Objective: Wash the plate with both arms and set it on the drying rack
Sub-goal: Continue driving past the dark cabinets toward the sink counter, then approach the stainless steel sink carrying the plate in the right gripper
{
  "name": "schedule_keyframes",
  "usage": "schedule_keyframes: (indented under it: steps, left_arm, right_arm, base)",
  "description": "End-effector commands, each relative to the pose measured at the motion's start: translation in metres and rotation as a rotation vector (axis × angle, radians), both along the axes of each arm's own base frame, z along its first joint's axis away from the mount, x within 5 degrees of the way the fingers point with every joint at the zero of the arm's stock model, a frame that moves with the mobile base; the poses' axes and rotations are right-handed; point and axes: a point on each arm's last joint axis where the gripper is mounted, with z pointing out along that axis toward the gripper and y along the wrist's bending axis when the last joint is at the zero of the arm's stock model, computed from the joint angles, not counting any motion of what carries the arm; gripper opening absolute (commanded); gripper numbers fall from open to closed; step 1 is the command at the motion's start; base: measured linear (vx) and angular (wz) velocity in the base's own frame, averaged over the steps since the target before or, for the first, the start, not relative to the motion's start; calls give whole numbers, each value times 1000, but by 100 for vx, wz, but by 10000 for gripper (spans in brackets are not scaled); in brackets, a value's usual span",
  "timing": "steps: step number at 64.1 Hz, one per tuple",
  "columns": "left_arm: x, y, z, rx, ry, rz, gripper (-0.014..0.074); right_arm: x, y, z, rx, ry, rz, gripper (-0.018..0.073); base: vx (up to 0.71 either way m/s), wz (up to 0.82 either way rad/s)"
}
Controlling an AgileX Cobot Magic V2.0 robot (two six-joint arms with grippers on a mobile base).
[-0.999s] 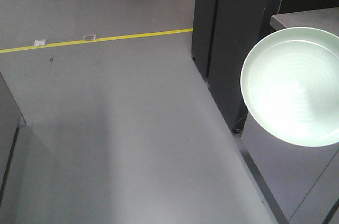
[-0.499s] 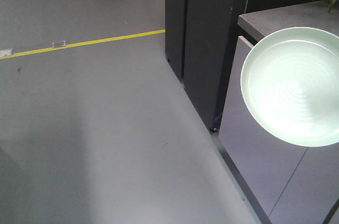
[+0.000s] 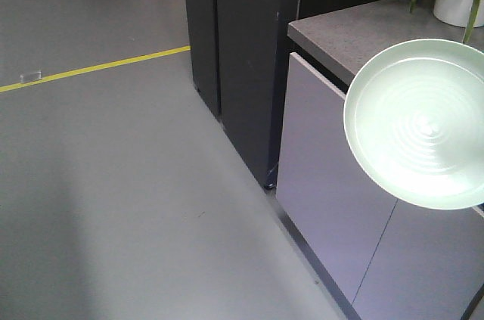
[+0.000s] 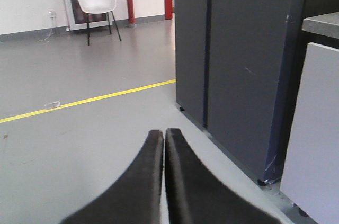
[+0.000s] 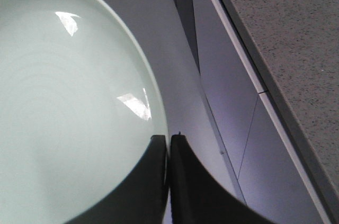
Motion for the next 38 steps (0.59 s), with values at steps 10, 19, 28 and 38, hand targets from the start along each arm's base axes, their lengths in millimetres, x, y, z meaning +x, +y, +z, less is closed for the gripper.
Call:
schedule_keyframes:
  steps: [10,19,28,38]
  left_arm:
    - [0,-1,0,-3,-63,-10,-6]
    - [0,-1,0,-3,-63,-10,-6]
    - [0,-1,0,-3,-63,-10,-6]
    - [0,-1,0,-3,-63,-10,-6]
  right_arm:
    - [-2,1,15,10,-84,-21,-6]
    - [-2,1,15,10,-84,-21,-6]
    - [-2,1,15,10,-84,-21,-6]
    - [-2,1,15,10,-84,-21,-6]
  base:
    - [5,-21]
    - [5,-19]
    - [5,-19]
    - [5,-18]
